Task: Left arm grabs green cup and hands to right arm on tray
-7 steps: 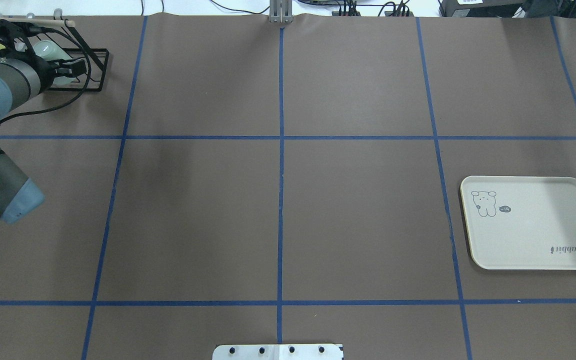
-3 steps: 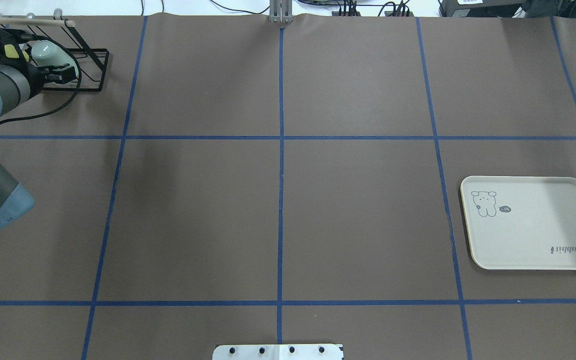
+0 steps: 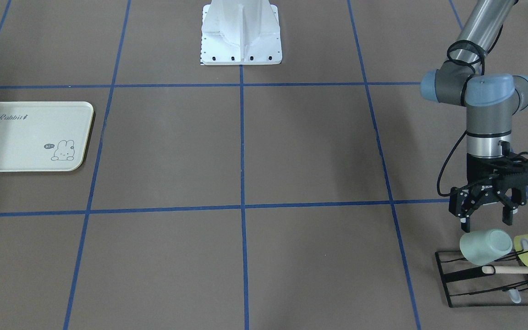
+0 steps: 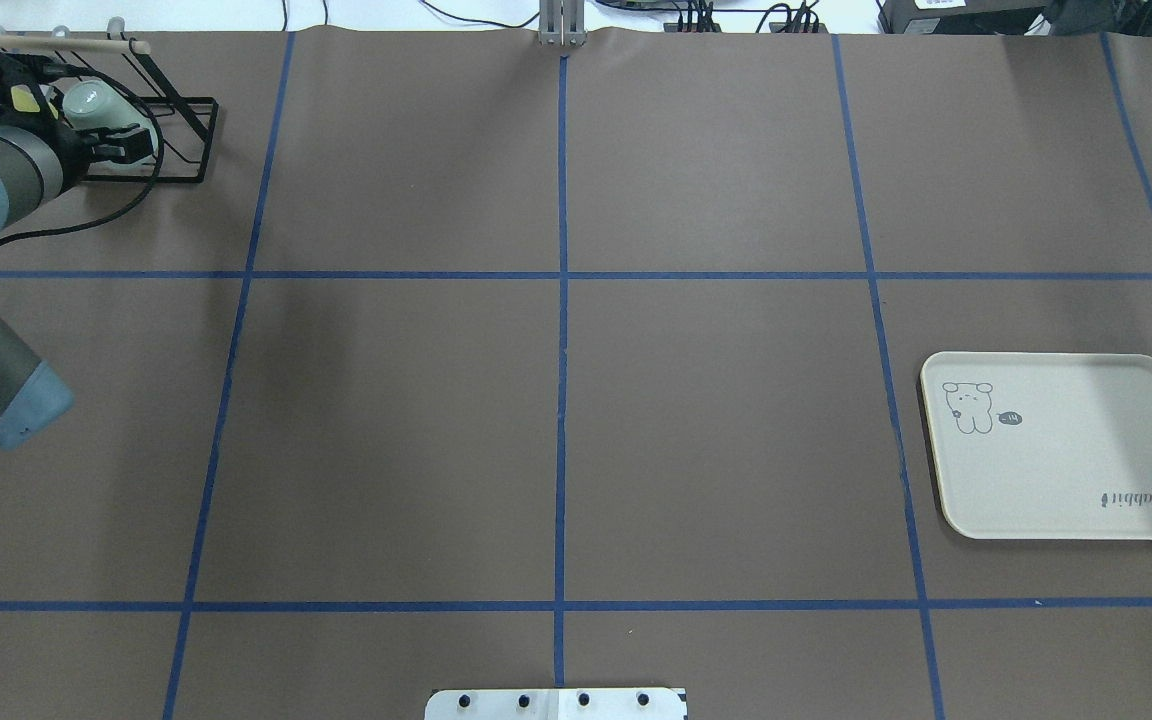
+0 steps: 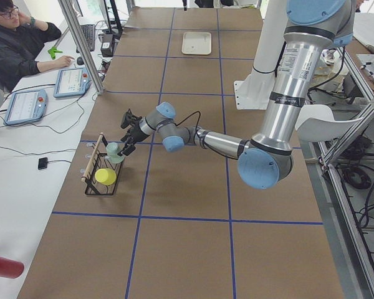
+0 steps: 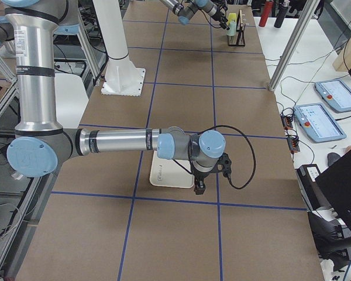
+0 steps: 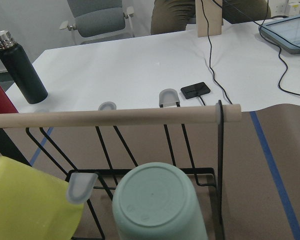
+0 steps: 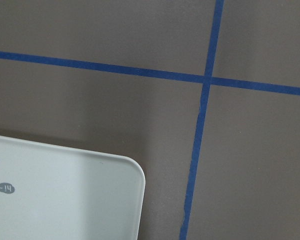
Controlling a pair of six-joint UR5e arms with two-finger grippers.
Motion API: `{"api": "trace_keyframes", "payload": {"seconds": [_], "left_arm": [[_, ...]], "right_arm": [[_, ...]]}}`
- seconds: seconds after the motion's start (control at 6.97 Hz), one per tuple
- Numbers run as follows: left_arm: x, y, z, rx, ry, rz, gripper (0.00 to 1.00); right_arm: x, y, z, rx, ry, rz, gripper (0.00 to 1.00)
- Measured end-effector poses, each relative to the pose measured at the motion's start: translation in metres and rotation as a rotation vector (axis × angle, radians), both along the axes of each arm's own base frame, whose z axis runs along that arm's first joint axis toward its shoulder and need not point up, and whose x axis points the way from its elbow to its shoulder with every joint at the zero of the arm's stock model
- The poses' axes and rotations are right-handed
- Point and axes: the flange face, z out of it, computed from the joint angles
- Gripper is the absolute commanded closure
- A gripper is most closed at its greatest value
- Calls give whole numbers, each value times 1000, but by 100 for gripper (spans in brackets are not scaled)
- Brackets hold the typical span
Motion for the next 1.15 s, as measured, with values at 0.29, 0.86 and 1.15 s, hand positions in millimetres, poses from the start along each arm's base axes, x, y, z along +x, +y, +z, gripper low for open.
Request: {"api": "trace_keyframes", "payload": {"seconds": [0.29, 0.86, 1.15], "left_arm": [[1, -11, 4, -2, -1, -10, 0], [3, -30, 8, -15, -12, -23, 0], [6, -37, 5, -15, -6, -28, 0]], "right_arm": [[0, 0, 0, 0, 0, 0, 0], [0, 0, 0, 0, 1, 0, 0], [0, 0, 1, -1, 2, 0, 0]]}}
